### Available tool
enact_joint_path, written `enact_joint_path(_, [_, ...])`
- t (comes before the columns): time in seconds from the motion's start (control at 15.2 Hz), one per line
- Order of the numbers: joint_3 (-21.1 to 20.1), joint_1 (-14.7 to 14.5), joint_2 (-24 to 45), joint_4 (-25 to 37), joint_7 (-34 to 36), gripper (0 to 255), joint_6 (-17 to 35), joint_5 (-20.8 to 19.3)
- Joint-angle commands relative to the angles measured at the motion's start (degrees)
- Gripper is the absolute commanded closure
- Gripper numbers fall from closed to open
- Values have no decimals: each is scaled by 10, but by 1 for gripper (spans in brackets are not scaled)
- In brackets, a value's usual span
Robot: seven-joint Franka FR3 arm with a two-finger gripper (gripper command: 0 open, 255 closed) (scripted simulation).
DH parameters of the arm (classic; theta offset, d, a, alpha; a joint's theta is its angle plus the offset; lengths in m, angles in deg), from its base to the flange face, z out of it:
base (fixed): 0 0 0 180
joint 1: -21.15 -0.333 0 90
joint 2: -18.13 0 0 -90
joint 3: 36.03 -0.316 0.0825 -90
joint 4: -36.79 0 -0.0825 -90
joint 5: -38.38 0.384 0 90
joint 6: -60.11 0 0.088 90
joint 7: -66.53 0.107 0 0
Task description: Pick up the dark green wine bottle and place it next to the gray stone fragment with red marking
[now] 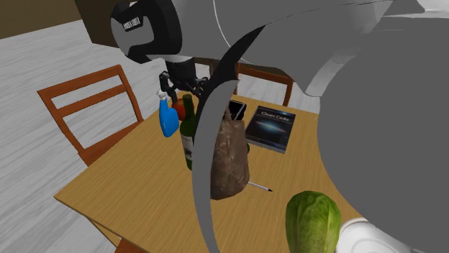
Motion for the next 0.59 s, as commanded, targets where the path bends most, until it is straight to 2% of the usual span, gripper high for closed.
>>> enact_joint_path(0.0, [1,2,1,-10,0,0,12,-1])
enact_joint_path(0.46, [1,2,1,-10,0,0,12,-1])
enact_joint_path(0.53, [1,2,1,-10,0,255,12,-1])
